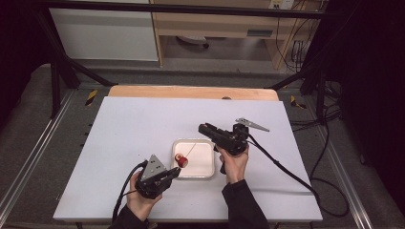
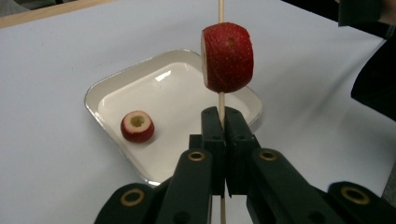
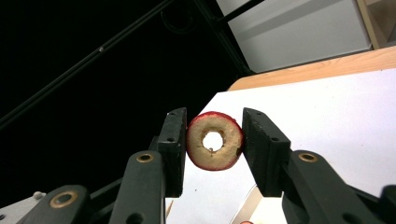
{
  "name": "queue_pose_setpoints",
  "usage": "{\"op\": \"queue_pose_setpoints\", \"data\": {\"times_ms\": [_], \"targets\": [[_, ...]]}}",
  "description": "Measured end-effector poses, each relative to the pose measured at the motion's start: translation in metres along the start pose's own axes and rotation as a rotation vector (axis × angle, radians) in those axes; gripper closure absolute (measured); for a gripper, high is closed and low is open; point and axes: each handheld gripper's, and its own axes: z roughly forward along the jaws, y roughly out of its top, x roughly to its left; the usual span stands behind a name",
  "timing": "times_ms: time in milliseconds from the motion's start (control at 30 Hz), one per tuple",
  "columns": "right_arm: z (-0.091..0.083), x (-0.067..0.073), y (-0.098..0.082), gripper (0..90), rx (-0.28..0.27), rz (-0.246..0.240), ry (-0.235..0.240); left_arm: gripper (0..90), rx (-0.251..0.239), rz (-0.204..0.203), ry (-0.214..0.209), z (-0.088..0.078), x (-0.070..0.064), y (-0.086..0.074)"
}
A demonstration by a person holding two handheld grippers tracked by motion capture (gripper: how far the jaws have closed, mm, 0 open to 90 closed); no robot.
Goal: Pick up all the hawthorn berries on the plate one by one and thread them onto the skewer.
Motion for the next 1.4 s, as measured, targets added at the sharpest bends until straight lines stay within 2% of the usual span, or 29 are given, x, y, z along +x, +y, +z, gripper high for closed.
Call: {"op": "queue_pose_setpoints", "data": {"times_ms": [167, 533, 1167, 1400], "targets": [[-0.001, 0.001, -0.001, 62.1, 0.0, -0.014, -0.003, 88.7, -0.002, -0.018, 0.005, 0.006, -0.003, 0.006], [-0.002, 0.003, -0.002, 62.1, -0.017, -0.021, -0.004, 88.7, -0.006, -0.056, 0.019, 0.01, 0.0, 0.008], [0.0, 0.003, -0.006, 62.1, -0.003, -0.03, -0.01, 88.7, -0.004, -0.06, 0.011, 0.012, 0.0, 0.009], [0.0, 0.003, -0.007, 62.1, 0.001, -0.032, -0.007, 88.7, -0.004, -0.086, 0.001, 0.013, 0.001, 0.01]]}}
